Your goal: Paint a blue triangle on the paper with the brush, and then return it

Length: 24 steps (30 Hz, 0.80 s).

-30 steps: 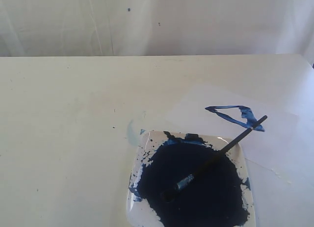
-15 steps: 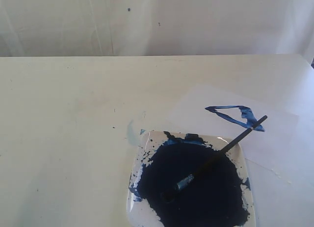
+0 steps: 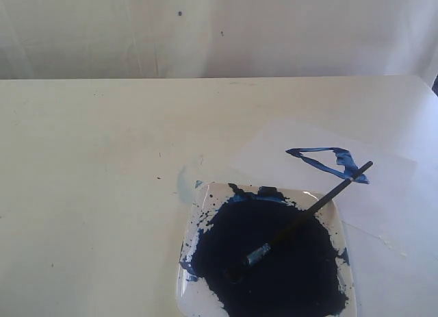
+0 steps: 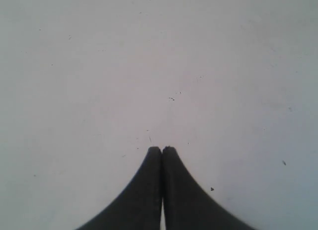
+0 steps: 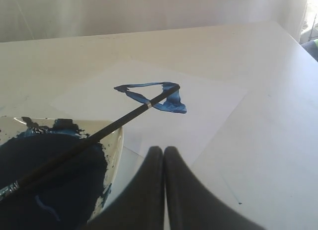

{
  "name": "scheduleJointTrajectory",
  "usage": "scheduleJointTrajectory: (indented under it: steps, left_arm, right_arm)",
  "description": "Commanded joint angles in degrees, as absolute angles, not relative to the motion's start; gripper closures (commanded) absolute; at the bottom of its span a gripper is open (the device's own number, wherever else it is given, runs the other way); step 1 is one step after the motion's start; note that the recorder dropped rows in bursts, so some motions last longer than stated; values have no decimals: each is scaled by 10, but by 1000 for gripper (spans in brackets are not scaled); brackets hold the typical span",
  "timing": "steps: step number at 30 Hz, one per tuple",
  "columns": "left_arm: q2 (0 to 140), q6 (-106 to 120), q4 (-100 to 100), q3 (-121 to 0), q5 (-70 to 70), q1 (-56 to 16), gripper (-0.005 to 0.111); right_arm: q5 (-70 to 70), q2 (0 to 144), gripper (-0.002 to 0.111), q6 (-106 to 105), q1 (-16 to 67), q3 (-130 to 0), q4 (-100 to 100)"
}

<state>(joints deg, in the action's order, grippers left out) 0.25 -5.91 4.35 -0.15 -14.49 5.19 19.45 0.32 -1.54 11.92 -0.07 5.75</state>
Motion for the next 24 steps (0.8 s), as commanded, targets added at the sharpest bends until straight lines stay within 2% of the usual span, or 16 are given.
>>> scheduleJointTrajectory:
  steps: [1, 24]
  left_arm:
    - [0, -54, 55, 0, -151, 55, 107]
    - [0, -93, 15, 0, -148, 48, 107]
  right_arm:
    - [192, 0, 108, -13, 120, 0, 58]
    - [192, 0, 108, -13, 120, 0, 58]
